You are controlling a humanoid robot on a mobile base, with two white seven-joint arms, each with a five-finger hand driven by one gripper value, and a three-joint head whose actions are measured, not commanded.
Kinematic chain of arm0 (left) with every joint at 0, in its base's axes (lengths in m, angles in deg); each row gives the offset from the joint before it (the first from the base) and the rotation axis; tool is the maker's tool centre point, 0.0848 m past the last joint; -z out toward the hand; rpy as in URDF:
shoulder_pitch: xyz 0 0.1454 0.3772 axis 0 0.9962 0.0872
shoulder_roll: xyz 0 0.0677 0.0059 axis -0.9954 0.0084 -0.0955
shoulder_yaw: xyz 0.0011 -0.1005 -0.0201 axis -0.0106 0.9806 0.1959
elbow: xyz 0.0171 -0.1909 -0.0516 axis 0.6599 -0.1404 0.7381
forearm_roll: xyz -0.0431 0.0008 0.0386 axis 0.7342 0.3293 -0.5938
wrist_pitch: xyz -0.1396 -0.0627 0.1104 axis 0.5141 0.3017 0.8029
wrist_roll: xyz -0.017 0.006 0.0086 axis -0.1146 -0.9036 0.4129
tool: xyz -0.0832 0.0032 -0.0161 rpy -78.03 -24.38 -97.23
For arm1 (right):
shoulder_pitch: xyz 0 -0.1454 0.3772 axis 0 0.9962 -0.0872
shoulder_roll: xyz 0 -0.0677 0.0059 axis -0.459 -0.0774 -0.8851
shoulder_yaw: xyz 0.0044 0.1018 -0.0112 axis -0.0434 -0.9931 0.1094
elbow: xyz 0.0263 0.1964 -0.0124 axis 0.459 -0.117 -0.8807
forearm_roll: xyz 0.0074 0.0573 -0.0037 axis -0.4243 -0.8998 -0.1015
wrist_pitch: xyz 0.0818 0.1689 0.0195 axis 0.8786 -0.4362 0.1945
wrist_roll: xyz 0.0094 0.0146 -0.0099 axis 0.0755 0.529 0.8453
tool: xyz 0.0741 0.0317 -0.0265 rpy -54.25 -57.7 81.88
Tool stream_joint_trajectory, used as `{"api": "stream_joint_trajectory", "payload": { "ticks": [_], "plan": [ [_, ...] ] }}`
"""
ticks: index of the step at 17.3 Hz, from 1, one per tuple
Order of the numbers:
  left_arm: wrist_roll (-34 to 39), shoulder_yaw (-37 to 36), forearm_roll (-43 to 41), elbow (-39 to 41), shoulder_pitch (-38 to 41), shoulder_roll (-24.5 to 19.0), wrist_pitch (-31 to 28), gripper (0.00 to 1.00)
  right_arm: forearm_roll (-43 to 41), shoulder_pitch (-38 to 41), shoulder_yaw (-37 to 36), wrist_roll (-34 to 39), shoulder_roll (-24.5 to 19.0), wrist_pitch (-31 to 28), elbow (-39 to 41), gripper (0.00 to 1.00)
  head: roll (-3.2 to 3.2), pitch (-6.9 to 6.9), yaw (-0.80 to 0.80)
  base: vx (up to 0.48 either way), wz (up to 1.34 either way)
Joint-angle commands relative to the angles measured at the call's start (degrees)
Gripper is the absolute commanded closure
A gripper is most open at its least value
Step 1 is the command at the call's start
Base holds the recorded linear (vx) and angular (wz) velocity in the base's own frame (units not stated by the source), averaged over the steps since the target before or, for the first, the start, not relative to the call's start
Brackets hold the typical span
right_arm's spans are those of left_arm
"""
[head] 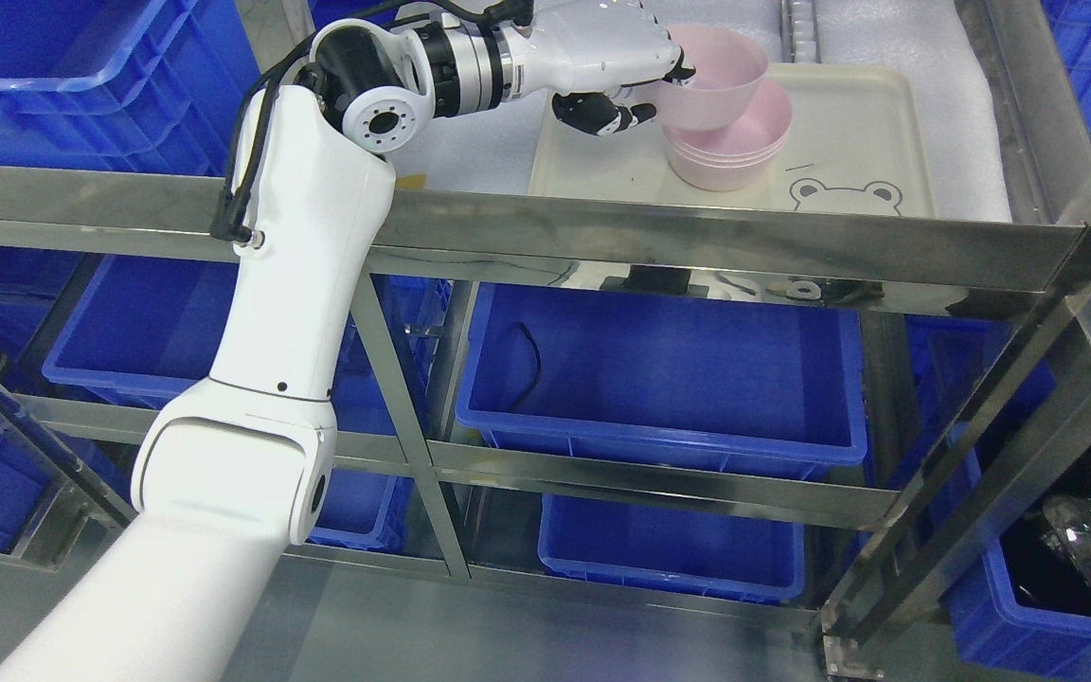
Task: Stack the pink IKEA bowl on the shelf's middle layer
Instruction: 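Move the pink bowl over the stack of pink bowls on the tray, then lower the pink bowl onto the stack and open the left hand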
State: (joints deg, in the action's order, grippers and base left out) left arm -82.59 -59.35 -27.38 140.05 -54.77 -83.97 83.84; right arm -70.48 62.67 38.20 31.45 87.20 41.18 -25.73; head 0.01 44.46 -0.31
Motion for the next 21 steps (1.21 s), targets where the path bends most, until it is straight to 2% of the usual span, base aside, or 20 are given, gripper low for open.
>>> {"api": "stream_joint_trajectory", "payload": {
  "ticks": [1, 7, 14, 18, 21],
  "plan": [
    [1.1, -5.2, -1.3, -11.3, -3.7, -0.7, 0.0, 0.96, 0.0, 1.3, 0.0, 0.0, 1.0, 0.0, 1.0, 0.0, 0.0, 0.0, 0.0, 0.002, -0.11],
    [2.1, -8.7, -2.3, -13.3, -4.0, -0.7, 0.0, 0.95, 0.0, 1.3, 0.0, 0.0, 1.0, 0.0, 1.0, 0.0, 0.0, 0.0, 0.0, -0.005, -0.14],
    [1.6, -5.7, -6.2, -12.6, -8.2, -0.7, -1.5, 0.94, 0.0, 1.3, 0.0, 0.0, 1.0, 0.0, 1.0, 0.0, 0.0, 0.0, 0.0, -0.008, -0.15],
    [-0.5, -2.7, -5.7, -9.1, -7.9, -0.7, -0.6, 0.93, 0.0, 1.3, 0.0, 0.0, 1.0, 0.0, 1.0, 0.0, 0.0, -0.01, 0.0, -0.004, -0.07],
    [-1.2, -1.7, -5.2, -4.8, -4.6, -2.8, 0.0, 0.93, 0.0, 1.3, 0.0, 0.0, 1.0, 0.0, 1.0, 0.0, 0.0, -0.01, 0.0, -0.001, -0.05]
  ]
}}
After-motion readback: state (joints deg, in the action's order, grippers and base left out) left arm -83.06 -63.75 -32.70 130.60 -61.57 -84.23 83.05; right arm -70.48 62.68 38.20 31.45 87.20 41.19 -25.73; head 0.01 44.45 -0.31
